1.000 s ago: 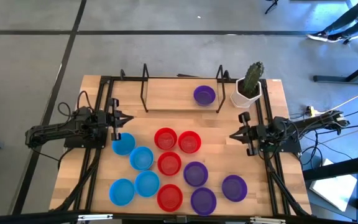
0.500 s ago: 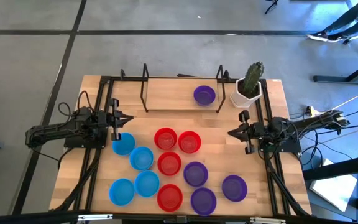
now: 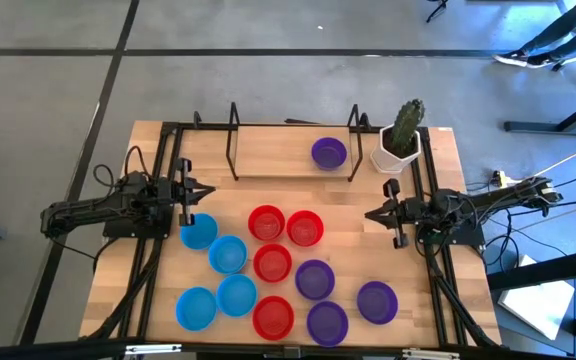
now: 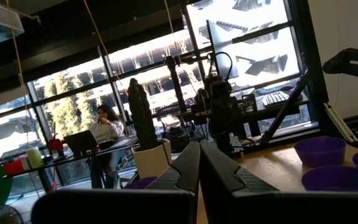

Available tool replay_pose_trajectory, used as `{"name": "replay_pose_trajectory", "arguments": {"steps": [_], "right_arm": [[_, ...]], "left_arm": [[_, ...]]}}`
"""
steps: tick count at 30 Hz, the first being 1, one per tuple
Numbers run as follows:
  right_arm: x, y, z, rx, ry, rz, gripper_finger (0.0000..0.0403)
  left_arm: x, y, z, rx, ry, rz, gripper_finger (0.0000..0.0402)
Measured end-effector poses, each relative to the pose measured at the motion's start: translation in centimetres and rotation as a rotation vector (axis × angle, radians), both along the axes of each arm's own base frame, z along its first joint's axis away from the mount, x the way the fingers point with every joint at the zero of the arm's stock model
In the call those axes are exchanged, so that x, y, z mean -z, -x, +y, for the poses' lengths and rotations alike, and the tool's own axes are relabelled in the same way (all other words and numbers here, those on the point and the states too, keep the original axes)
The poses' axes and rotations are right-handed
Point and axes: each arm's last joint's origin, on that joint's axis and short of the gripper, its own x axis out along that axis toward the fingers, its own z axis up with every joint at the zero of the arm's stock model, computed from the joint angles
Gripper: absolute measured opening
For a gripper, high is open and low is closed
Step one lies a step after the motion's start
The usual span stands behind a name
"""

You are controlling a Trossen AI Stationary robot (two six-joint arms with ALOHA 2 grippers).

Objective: Pick & Place Mini bowls
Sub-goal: Put the blue bowl on the shelf

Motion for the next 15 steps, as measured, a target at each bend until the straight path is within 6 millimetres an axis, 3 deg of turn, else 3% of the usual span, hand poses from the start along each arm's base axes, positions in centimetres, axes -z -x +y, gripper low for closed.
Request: {"name": "replay_pose_trajectory", "arguments": {"steps": [15], "right_arm": [[0.77,-0.04,0.01,0.000,0.015,0.079,0.0021]], "left_arm": [[0.00,0.00,0.00,0.000,0.000,0.000,0.0006]]}}
